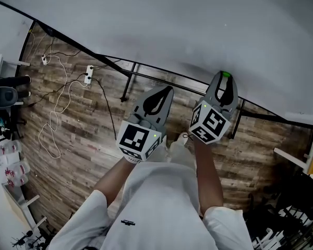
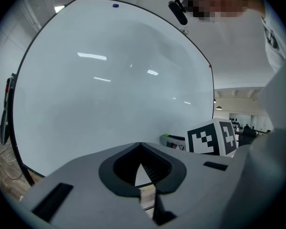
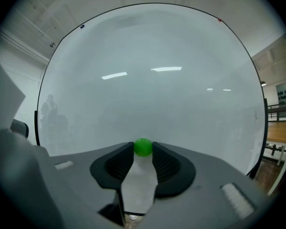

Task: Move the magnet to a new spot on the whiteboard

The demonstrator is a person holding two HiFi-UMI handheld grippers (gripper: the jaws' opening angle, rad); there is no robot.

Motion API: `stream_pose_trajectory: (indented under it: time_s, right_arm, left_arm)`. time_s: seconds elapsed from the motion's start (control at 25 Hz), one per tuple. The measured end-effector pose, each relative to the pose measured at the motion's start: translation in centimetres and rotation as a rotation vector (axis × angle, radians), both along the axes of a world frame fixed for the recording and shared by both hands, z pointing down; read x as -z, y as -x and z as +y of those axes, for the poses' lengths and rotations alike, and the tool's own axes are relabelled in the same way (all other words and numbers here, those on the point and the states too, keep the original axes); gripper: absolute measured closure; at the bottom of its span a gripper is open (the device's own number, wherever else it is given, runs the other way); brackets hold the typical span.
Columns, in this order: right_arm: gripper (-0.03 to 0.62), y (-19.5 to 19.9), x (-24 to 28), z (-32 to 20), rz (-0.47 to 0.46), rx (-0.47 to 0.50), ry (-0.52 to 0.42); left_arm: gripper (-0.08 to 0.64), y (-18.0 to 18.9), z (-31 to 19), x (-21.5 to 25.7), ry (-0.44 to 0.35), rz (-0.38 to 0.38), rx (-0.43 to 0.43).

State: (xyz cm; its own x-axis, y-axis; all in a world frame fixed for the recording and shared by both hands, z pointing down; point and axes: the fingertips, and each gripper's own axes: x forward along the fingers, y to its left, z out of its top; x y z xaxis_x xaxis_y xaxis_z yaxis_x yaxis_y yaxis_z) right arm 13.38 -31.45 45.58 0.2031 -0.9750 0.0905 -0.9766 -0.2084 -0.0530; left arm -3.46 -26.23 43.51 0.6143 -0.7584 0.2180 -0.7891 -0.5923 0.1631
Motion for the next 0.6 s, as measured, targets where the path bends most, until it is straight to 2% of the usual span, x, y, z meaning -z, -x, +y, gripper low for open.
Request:
stream_pose_trajectory:
  time_s: [0.6]
  right_arm:
    - [0.463, -0.12, 0.70, -0.27, -0.006, 0.043, -0.019]
  left_arm:
    - [0.554, 0.47, 0.11, 0.26, -0.009, 0.001, 0.005]
